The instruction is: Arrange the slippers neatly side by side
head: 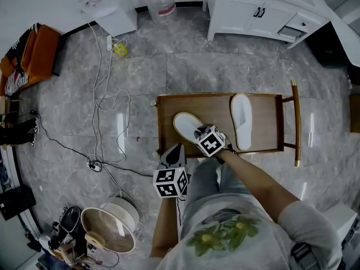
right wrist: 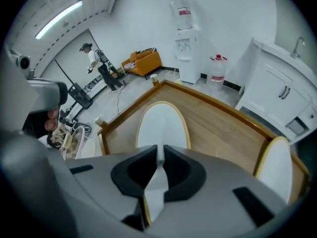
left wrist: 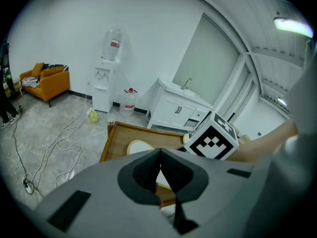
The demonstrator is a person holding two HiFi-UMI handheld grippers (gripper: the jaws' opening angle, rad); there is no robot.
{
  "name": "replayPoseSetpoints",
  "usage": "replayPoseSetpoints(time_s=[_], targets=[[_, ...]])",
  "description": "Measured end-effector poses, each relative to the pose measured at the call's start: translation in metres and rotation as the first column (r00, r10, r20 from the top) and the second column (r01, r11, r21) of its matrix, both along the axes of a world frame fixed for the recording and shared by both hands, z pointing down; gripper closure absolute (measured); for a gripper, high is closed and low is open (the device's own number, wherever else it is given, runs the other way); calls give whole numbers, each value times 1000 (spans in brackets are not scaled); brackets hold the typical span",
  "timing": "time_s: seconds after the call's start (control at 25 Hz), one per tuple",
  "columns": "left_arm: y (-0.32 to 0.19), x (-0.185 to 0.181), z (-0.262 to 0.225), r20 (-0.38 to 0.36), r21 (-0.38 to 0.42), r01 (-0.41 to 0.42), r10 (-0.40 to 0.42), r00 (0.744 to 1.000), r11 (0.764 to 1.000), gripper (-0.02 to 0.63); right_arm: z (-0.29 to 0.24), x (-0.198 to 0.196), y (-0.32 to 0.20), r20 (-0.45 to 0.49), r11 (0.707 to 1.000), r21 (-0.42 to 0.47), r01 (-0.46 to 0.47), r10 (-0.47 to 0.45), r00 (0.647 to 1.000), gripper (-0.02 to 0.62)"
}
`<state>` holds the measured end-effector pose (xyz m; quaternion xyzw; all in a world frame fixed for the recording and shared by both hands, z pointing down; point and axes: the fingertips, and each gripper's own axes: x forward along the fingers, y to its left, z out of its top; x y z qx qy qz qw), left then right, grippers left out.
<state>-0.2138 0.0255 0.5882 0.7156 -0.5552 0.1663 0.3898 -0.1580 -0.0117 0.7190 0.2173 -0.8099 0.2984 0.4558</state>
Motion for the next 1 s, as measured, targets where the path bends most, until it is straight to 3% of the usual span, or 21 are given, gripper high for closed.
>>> replayPoseSetpoints(time_s=[0.16, 0.32, 0.64, 1.0], targets=[[-3, 3, -2, -3, 7, -10, 10, 1000, 1000, 591, 2, 12, -8, -11, 993, -29, -117, 117, 993, 561], [-4, 3, -2, -2, 7, -22, 22, 1000, 1000, 591, -6, 27, -14, -47, 964, -69, -257, 254, 966, 561], [-12, 12, -2, -4, 8, -57, 57, 998, 998, 591, -9, 55, -33, -44, 874, -87, -477, 475, 879, 561], [-20, 28, -3, -4, 11, -100, 100, 995, 995, 591, -8, 101, -45, -69, 764, -86, -639, 635, 769, 561]])
